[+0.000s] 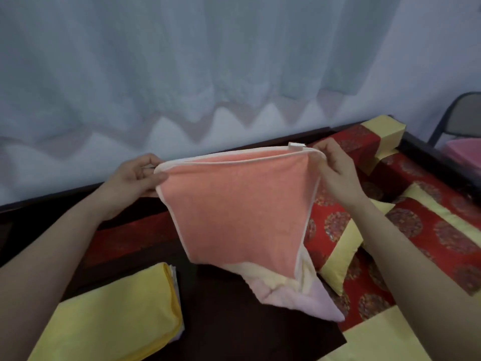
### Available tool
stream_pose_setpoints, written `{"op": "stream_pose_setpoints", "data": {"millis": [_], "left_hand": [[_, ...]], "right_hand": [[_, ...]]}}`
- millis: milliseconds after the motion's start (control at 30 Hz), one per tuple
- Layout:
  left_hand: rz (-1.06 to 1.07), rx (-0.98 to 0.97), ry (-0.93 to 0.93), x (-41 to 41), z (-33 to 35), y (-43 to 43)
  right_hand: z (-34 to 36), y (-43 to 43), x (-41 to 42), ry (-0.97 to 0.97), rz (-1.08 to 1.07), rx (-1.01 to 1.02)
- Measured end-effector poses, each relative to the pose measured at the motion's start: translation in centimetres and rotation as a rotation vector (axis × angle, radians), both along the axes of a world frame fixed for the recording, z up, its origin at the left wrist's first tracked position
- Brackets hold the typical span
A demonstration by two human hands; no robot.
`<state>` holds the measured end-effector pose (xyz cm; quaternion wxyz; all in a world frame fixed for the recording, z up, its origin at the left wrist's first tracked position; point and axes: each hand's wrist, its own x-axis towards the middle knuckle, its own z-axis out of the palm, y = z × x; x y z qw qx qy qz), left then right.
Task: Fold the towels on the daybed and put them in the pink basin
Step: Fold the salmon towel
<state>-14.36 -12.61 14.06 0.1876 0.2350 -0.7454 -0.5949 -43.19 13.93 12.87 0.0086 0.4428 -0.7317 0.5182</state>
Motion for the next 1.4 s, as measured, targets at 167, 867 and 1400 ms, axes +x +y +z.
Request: {"op": "stream_pose_setpoints", "data": {"millis": [167,867,1400], "left_hand": [[-0.039,-0.063,0.037,0.9,5.0,0.5],[-0.070,0.034,-0.341,0.4,-4.7,2.6],[-0.673,-0.977,-0.477,9.3,-22.1,10.5]], "right_hand": [[4.2,1.1,0.0,0.006,0.045,-0.052],[-5.2,3.7,-0.2,-0.305,0.010,0.328],[-21.2,16.9,13.3,-0.059,0.016,0.425]]}}
